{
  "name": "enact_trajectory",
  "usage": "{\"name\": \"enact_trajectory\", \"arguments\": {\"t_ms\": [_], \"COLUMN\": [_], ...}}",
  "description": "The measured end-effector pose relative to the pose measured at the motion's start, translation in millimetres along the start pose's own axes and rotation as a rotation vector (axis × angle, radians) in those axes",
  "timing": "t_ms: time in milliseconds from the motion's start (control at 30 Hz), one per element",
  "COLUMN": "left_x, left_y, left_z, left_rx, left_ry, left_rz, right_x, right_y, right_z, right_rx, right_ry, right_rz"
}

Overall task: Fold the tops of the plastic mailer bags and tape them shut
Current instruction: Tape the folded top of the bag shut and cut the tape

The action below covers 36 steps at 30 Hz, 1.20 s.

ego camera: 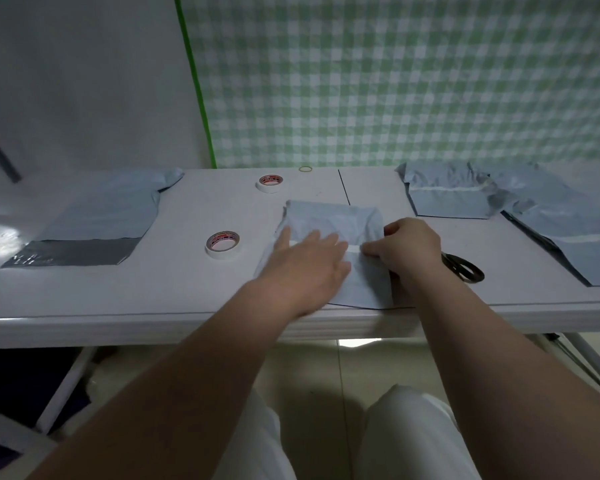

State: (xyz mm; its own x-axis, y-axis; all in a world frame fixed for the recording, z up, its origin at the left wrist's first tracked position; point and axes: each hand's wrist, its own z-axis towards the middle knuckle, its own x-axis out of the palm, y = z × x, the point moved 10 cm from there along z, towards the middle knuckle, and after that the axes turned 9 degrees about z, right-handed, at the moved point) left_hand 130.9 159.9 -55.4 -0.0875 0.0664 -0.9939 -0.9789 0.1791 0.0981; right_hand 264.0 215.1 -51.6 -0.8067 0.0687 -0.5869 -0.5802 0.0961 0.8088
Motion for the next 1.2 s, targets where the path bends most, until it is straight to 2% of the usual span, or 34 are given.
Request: {"name": "enact_trajectory", "arguments": {"t_ms": [100, 233, 367, 433, 500, 567, 633, 667, 733, 800, 867, 967, 1000, 1067, 1133, 1200], "left_x": [23, 26, 24, 14, -2, -11, -14, -14, -4, 6, 7, -2, -4, -5, -7, -12], "left_y": [6, 40, 58, 63, 69, 72, 80, 85, 89, 74, 56, 31, 19, -3, -18, -35], "left_z": [-2, -10, -16, -14, -12, -7, -6, -8, -13, -12, -10, 9, 16, 31, 53, 73], "left_rx": [-0.065, -0.188, -0.238, -0.279, -0.340, -0.354, -0.428, -0.506, -0.664, -0.753, -0.811, -0.758, -0.736, -0.682, -0.635, -0.600], "left_ry": [0.125, 0.163, 0.172, 0.091, -0.040, -0.105, -0.132, -0.158, -0.184, -0.098, -0.023, -0.027, 0.004, 0.104, 0.126, 0.147], "left_rz": [-0.005, 0.018, 0.044, 0.012, -0.098, -0.199, -0.373, -0.574, -1.133, -1.586, -1.840, -2.185, -2.270, -2.264, -2.224, -2.289], "right_x": [-4, -2, -6, -5, 11, 23, 24, 21, 16, 11, 3, -15, -22, -38, -58, -77], "right_y": [-12, -25, -29, -37, -43, -33, -21, -14, 0, 13, 24, 31, 32, 31, 25, 20], "right_z": [4, 9, 10, 9, 1, -8, -11, -10, -6, -5, -2, 7, 10, 18, 34, 49], "right_rx": [0.048, 0.132, 0.178, 0.248, 0.376, 0.428, 0.413, 0.390, 0.338, 0.302, 0.297, 0.286, 0.269, 0.244, 0.215, 0.190], "right_ry": [-0.037, -0.029, -0.024, -0.003, 0.137, 0.304, 0.387, 0.399, 0.420, 0.460, 0.499, 0.499, 0.503, 0.491, 0.446, 0.426], "right_rz": [0.134, 0.221, 0.210, 0.321, 0.588, 0.748, 0.816, 0.852, 0.950, 1.086, 1.259, 1.392, 1.399, 1.447, 1.530, 1.578]}}
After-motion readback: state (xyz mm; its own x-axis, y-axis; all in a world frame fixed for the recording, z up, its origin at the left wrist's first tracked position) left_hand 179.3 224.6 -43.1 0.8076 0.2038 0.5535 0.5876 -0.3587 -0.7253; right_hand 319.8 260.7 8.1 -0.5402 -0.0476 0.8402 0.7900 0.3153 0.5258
